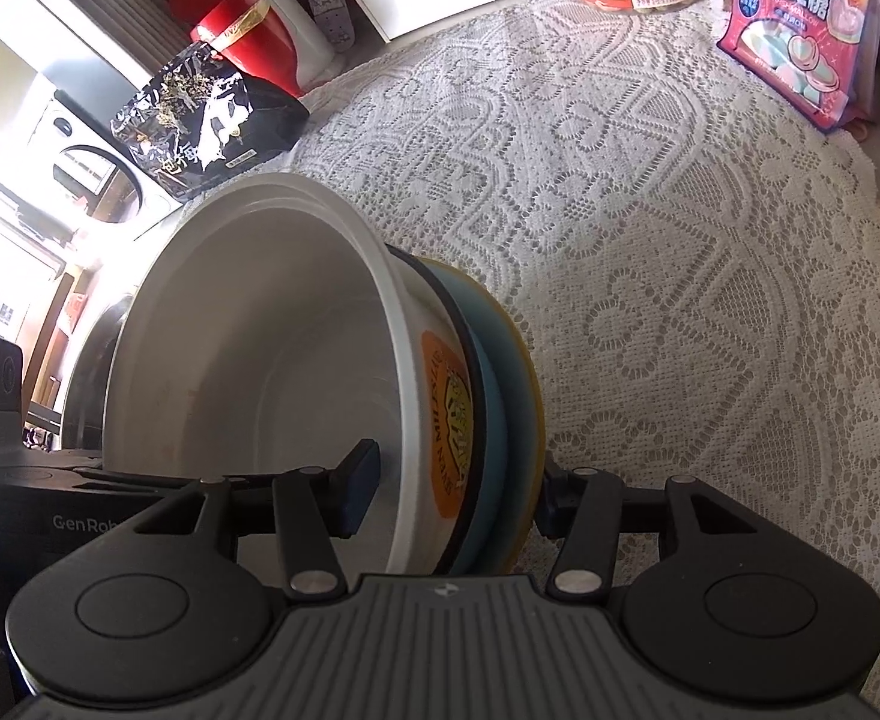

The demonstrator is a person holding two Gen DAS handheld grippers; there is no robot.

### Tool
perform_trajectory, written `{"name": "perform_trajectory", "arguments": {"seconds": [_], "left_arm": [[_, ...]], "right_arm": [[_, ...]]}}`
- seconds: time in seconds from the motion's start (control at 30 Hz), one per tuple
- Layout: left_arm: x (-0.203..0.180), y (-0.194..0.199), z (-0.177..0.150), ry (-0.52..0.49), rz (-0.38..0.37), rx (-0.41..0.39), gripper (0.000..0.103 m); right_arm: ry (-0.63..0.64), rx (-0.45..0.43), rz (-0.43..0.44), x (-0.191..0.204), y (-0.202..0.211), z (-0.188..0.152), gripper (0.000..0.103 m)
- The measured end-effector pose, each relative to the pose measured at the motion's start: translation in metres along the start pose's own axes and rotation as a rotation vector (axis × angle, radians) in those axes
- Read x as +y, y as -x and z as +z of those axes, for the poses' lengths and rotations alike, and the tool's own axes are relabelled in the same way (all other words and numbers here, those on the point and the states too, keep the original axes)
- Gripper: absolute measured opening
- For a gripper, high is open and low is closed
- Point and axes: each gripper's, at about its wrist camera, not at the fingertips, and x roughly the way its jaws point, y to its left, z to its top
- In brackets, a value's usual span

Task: Organize plates and bowls

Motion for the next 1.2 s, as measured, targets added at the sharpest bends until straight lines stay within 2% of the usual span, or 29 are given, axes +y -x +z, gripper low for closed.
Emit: {"name": "perform_trajectory", "arguments": {"seconds": [0.27,0.4,0.63,0.83,0.97,1.2], "left_arm": [[0.003,0.005,0.004,0.030,-0.005,0.021,0.054],[0.004,0.006,0.015,0.034,-0.003,0.003,0.054],[0.015,-0.003,0.030,0.058,-0.007,0.017,0.054],[0.013,-0.003,0.029,0.060,-0.001,0.009,0.054],[0.011,-0.005,0.032,0.068,0.010,0.020,0.054],[0.010,-0.009,0.040,0.084,0.021,0.073,0.054]], "right_arm": [[-0.004,0.003,-0.014,0.007,0.000,0.009,0.051],[0.005,-0.006,-0.014,0.010,-0.002,0.021,0.050],[0.002,0.038,-0.012,0.006,-0.016,0.031,0.049],[0.081,0.002,-0.095,0.016,-0.009,0.036,0.048],[0.101,0.038,-0.087,0.018,-0.016,0.037,0.053],[0.053,0.067,-0.048,0.012,-0.020,0.041,0.053]]}}
